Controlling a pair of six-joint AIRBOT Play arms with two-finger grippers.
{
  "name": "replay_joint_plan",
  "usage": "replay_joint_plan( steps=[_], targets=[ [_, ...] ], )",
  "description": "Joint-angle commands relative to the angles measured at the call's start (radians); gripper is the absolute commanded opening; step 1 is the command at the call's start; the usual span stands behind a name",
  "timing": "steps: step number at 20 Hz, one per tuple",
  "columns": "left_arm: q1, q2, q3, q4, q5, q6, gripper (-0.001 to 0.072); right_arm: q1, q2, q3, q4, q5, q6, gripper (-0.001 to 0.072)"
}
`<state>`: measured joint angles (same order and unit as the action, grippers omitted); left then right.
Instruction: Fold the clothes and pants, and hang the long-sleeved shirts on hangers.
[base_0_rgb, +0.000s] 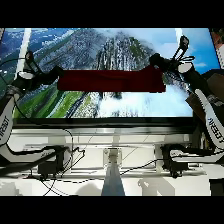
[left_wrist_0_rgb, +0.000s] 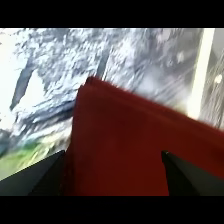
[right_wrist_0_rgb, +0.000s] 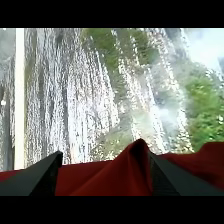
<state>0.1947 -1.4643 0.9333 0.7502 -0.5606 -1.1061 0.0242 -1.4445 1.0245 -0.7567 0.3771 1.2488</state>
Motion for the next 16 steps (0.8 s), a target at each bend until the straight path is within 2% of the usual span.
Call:
replay_joint_plan(
  steps=[1,3,6,9,12,13,14,15,16],
  targets=[
    [0.075,0.000,0.009,0.061,-0.164,-0.003,0.0697,0.001,-0.004,0.003,-0.011,0.039,-0.001,0.0591],
    [0.140,-0.018,0.040,0.061,-0.215,-0.051,0.0691,0.001,-0.004,0.003,-0.010,0.061,0.000,0.0591],
    [0.183,-0.112,0.159,0.061,-0.368,-0.051,0.0691,0.001,-0.004,0.003,-0.007,0.077,0.000,0.0590],
    [0.153,-0.259,0.316,0.061,-0.550,-0.031,0.0691,0.002,-0.004,0.003,-0.006,0.077,0.000,0.0591],
    [0.099,-0.356,0.385,0.061,-0.587,-0.026,0.0691,0.002,-0.004,0.003,-0.007,0.095,-0.001,0.0588],
    [0.078,-0.370,0.391,0.060,-0.589,0.017,0.0680,0.002,-0.004,0.005,-0.007,0.115,-0.001,0.0588],
    [0.058,-0.375,0.391,0.061,-0.589,0.060,0.0583,0.005,-0.004,0.006,-0.006,0.135,-0.002,0.0588],
    [0.037,-0.373,0.391,0.060,-0.589,0.099,0.0452,0.016,-0.004,0.006,-0.007,0.142,-0.005,0.0579],
    [0.020,-0.369,0.392,0.058,-0.589,0.123,0.0299,0.031,-0.004,0.006,-0.007,0.142,-0.005,0.0501]
  ],
)
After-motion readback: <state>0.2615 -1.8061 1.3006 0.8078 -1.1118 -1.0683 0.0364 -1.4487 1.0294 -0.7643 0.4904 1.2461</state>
